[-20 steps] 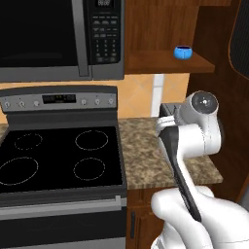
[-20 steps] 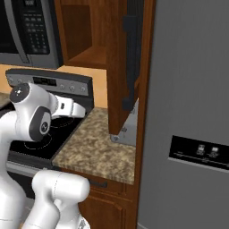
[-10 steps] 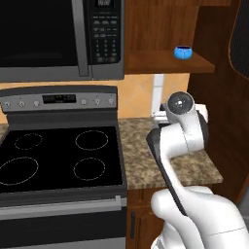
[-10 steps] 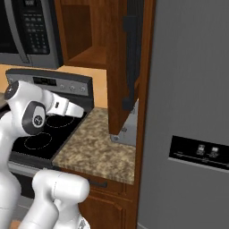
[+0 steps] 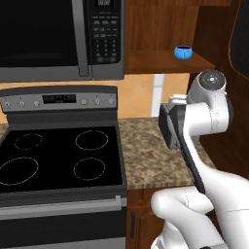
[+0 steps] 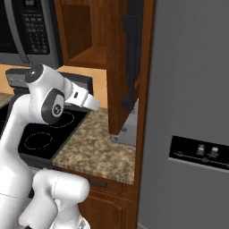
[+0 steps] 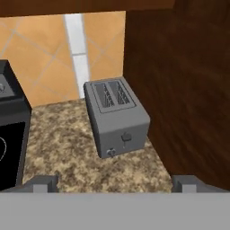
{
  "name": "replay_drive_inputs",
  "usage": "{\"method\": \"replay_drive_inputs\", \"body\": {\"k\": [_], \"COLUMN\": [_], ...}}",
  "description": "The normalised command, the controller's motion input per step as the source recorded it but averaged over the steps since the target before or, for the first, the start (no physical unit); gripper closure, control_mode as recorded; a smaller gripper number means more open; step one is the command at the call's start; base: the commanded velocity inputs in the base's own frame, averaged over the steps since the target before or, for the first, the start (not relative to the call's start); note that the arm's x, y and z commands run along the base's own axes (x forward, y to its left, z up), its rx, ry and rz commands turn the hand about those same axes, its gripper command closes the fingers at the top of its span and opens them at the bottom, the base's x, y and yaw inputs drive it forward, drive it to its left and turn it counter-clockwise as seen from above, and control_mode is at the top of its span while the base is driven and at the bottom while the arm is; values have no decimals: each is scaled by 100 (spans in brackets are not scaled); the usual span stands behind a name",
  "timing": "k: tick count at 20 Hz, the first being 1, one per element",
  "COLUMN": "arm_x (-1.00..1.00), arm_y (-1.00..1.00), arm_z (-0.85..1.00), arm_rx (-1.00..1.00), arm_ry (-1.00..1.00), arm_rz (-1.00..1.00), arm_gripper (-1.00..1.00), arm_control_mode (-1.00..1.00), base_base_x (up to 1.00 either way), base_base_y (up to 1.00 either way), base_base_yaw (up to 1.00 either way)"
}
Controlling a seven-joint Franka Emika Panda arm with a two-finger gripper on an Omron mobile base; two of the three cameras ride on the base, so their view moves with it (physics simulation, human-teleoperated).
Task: Gather all objects into one cabinet and sort the glasses and bowls to opposite sides.
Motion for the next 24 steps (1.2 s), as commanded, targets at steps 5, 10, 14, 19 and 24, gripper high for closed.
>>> {"method": "replay_drive_inputs", "body": {"k": [5,10,14,19,24], "arm_x": [20,20,32,21,25], "arm_y": [0,0,0,-2,0], "arm_z": [4,33,72,73,44], "arm_rx": [-4,-10,-2,0,-1], "arm_ry": [-3,-13,-8,-1,0], "arm_rz": [0,0,0,0,0], "arm_gripper": [-100,-100,-100,-100,-100], "arm_control_mode": [-100,-100,-100,-100,-100], "base_base_x": [0,0,0,0,0], "base_base_y": [0,0,0,0,0], "base_base_yaw": [0,0,0,0,0]}}
